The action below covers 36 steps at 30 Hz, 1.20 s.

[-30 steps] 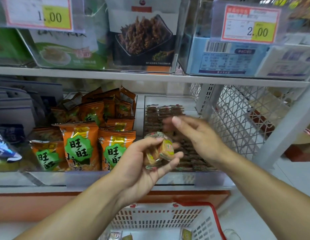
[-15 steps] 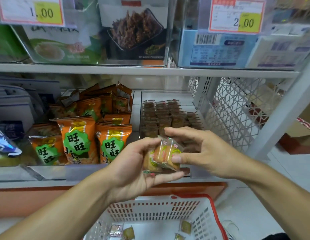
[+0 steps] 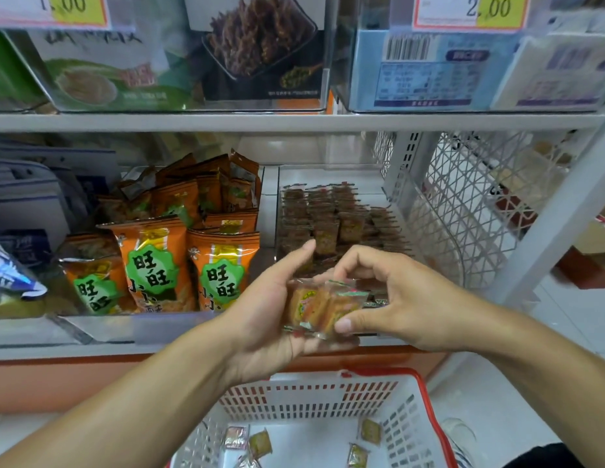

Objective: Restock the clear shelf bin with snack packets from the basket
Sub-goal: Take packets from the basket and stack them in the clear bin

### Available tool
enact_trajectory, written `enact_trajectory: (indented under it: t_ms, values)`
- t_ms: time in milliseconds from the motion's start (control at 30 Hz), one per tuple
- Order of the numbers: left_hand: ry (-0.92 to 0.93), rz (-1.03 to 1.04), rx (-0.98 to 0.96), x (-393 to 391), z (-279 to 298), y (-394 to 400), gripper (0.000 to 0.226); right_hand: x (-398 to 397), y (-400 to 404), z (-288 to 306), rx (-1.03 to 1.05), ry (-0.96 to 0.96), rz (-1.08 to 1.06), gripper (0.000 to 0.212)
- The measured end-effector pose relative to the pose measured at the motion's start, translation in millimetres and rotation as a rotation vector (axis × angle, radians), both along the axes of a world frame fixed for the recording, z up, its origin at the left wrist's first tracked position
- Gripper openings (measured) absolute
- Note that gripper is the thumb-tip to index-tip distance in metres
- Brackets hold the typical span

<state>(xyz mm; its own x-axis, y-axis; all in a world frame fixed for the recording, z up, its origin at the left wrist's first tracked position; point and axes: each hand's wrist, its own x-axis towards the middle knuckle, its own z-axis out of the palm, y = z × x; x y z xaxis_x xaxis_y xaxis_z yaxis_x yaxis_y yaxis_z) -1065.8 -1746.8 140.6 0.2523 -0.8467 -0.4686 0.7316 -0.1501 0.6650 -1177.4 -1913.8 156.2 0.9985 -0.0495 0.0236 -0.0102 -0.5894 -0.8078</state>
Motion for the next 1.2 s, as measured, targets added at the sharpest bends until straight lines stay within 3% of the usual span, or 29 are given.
enact_trajectory:
  t_ms: [167,300,367,467,533,633,700,833,933,1033,1067,1200]
  values:
    - [-0.121,0.277,0.053,-0.8,0.0,-0.1,0.015,1.9,-2.8,7.5,0.199,-0.092,-0.261,0.047]
    - [-0.183,0.598,-0.117,-9.9,5.0,-2.2,0.015,-0.8,2.7,12.9,1.009,0.142,-0.237,0.033]
    - [-0.241,0.677,-0.233,-13.4,7.5,-2.2,0.017,0.3,10.7,9.4,1.315,0.259,-0.24,0.033]
    - [-0.337,0.656,-0.335,-15.6,7.3,-1.2,0.019,3.0,27.4,1.9,1.441,0.334,-0.135,0.039]
    - [-0.467,0.633,-0.279,-14.7,1.5,-0.8,0.018,4.8,35.1,0.4,1.456,0.341,-0.085,0.041]
    - [-0.686,0.596,-0.093,-11.8,-4.6,-1.7,0.021,8.4,33.2,4.0,1.374,0.241,-0.153,0.036]
    - [-0.741,0.546,-0.037,-10.4,-6.7,-0.8,0.016,10.4,25.4,6.7,1.195,0.18,-0.228,0.036]
    - [-0.783,0.405,0.091,-14.0,-13.8,0.9,0.017,13.0,-0.2,10.8,0.918,0.277,-0.209,0.038]
    - [-0.661,0.487,0.155,-15.5,-22.2,-2.9,0.023,19.3,-19.8,8.0,0.735,0.302,-0.264,0.036]
    - [-0.423,0.582,0.162,-17.6,-22.7,-6.6,0.018,38.0,-33.3,-6.7,0.016,0.157,-0.399,0.041]
    - [-0.384,0.599,0.16,-17.7,-23.9,-7.7,0.017,45.8,-34.0,-12.3,-0.125,0.13,-0.409,0.044]
    - [-0.319,0.605,0.155,-20.0,-25.0,-12.1,0.018,74.9,-31.7,-33.0,-0.24,0.051,-0.403,0.045]
